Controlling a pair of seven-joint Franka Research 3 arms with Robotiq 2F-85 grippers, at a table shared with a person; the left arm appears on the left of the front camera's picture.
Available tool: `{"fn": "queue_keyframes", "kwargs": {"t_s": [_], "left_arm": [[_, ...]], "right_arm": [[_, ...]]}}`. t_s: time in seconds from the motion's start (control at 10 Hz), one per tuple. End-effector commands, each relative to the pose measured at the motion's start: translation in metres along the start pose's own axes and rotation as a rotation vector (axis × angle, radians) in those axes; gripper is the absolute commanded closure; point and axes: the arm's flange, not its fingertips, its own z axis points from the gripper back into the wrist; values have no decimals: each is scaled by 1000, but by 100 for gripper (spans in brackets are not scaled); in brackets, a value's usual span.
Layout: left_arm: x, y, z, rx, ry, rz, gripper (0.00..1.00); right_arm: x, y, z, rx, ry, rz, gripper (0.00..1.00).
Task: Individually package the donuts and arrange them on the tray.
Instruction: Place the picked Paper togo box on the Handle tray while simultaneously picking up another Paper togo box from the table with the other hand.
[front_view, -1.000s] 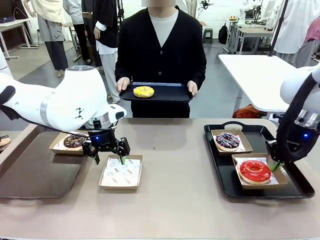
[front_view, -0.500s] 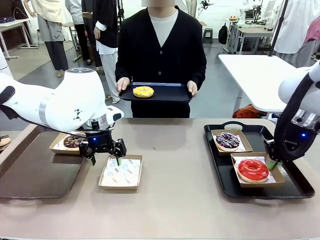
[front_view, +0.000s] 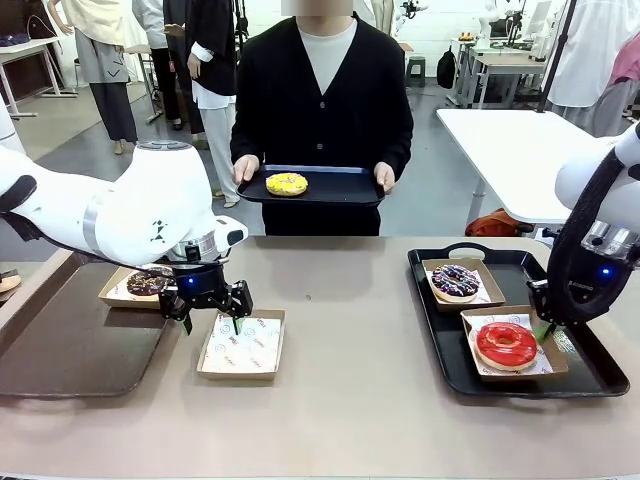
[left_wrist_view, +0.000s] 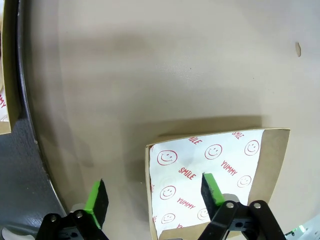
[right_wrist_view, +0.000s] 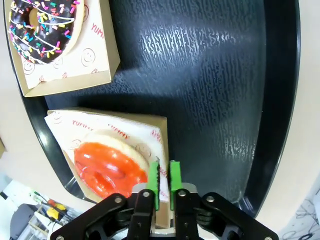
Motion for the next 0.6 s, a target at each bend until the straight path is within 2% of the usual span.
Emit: {"fn": "queue_keyframes", "kwargs": {"t_s": [0.0, 0.1, 0.2, 0.3, 0.5], "left_arm": [[4, -4, 0, 23, 6, 32, 60], [3, -5, 2, 22, 2, 31, 100], [1, -5, 5, 20, -1, 30, 65], [1, -5, 6, 20, -3, 30, 100], [-1, -5, 9, 19, -2, 28, 100]], "right_arm": [[4, -2, 1, 15, -22, 31, 23], [4, -3, 1, 16, -22, 30, 1], [4, -4, 1, 17, -20, 26, 0], [4, -5, 1, 17, -19, 26, 0], [3, -6, 1, 18, -16, 24, 0]]}}
